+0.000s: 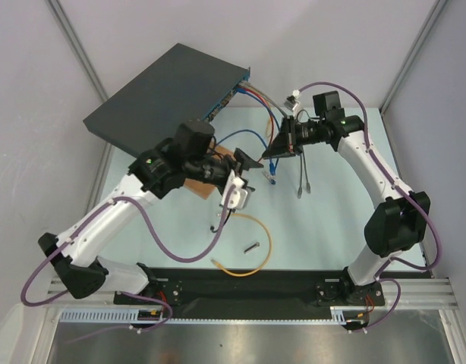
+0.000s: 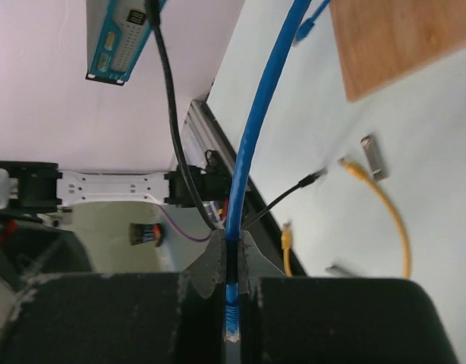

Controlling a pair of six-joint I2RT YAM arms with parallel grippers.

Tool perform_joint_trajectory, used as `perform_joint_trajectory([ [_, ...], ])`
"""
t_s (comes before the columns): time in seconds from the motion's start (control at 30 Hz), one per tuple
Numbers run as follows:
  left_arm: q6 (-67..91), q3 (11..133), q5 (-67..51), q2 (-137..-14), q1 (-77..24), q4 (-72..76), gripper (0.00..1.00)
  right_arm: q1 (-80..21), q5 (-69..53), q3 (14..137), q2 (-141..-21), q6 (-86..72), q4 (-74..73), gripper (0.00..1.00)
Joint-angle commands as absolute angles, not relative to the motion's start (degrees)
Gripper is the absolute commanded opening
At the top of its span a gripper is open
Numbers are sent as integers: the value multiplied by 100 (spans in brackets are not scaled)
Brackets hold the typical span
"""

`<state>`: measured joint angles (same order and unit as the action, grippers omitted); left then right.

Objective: Insert the plug into the switch port
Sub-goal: Insert the connector into the switch port.

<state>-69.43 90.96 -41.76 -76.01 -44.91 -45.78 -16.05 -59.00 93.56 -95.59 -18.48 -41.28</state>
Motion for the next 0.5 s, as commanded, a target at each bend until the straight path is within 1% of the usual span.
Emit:
perform_joint_trajectory([
  [0.0, -8516, 8798, -3894, -7743, -4763, -4360, 65, -1670, -6117, 9202, -9300, -2522, -4394, 0],
  [0.17, -9210, 8464, -3622, -7927, -5132, -4167, 61, -1784, -6100, 9106, -9167, -2567, -4456, 0],
  [0.47, -9790, 7875, -2822, -8130, -5511, -3507, 60, -2021, -5924, 9026, -9035, -2303, -4684, 0],
])
